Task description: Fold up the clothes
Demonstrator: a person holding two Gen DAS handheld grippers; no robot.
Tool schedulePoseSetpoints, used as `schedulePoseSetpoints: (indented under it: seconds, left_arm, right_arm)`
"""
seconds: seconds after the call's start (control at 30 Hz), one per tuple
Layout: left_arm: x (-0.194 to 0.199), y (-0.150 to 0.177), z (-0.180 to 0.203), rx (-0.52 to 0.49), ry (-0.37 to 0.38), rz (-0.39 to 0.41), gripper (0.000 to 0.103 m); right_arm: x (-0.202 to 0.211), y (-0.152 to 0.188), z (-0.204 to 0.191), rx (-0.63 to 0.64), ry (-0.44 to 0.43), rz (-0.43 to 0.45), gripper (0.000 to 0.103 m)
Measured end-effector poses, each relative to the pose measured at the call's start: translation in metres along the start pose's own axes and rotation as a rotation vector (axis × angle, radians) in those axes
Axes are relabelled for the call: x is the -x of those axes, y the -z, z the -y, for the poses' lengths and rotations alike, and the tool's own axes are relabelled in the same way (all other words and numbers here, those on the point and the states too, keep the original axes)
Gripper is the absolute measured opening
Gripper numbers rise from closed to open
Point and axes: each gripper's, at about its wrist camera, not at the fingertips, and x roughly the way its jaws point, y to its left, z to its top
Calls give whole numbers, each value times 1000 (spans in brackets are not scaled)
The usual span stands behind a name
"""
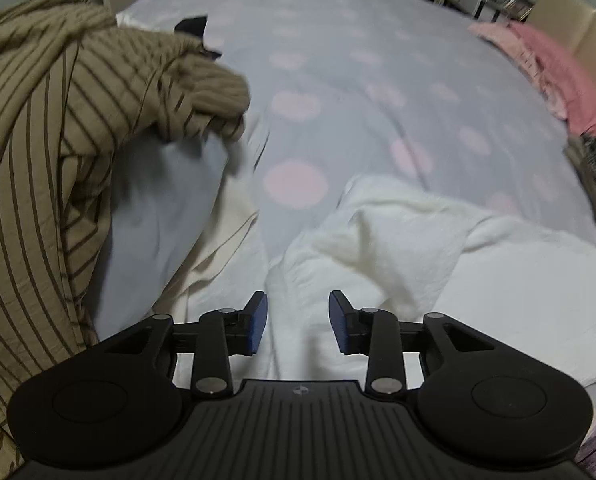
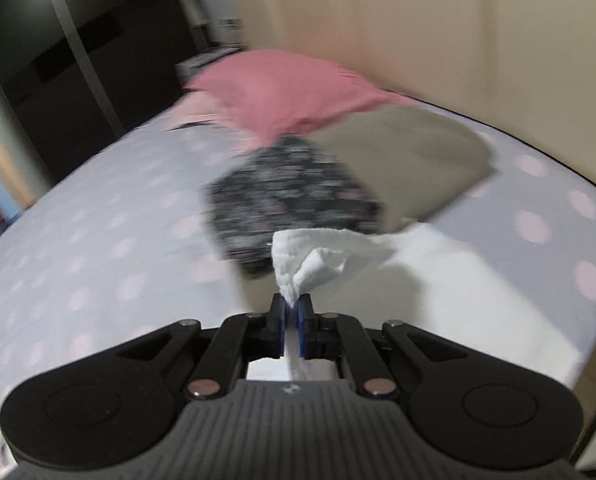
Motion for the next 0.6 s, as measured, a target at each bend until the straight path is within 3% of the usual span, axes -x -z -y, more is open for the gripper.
schedulePoseSetpoints:
  seconds: [0.2, 0.33, 0.6]
  left_arm:
    - [8, -2, 14, -29, 61, 37, 31]
    - [13, -5, 14, -30, 91, 50, 23]
    - [16, 0, -5, 17, 119, 48, 20]
  right_arm:
    - [11, 19, -108, 110, -181, -28, 7]
    - [16, 35, -180, 179, -299, -51, 7]
    - [-4, 126, -327, 305, -550, -213, 7]
